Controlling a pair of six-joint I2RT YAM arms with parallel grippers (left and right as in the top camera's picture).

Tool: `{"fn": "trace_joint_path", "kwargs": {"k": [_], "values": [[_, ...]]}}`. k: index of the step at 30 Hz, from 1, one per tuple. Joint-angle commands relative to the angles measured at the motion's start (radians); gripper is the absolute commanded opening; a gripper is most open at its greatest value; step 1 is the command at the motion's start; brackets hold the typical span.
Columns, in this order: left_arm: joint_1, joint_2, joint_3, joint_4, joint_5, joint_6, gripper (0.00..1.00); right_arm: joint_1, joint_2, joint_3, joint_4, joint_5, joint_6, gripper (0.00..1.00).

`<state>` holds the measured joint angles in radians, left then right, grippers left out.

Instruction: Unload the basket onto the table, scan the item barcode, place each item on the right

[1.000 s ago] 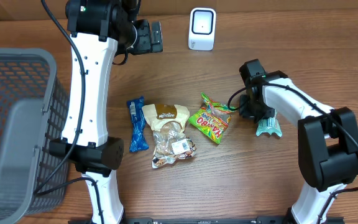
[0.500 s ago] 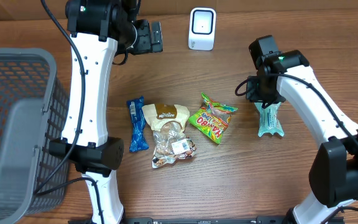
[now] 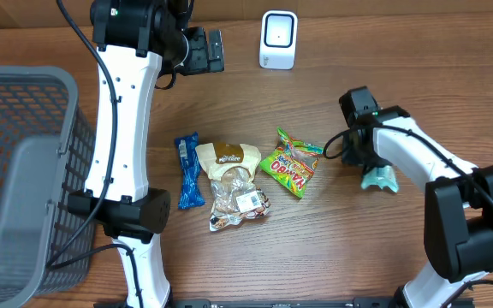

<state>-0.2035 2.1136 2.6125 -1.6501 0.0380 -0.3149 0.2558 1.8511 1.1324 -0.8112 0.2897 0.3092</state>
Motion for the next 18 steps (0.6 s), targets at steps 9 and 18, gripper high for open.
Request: {"fn": "trace_joint_path", "kwargs": {"k": [9,18], "values": [[-0.007,0.007,0.002,0.002,0.007,-0.003,1.0,-0.006,0.031,0.018,-0.023,-0.043,0.001,0.38],[-0.007,0.007,0.002,0.002,0.007,-0.003,1.0,-0.084,-0.031,0.291,-0.323,-0.094,0.036,0.44]]}}
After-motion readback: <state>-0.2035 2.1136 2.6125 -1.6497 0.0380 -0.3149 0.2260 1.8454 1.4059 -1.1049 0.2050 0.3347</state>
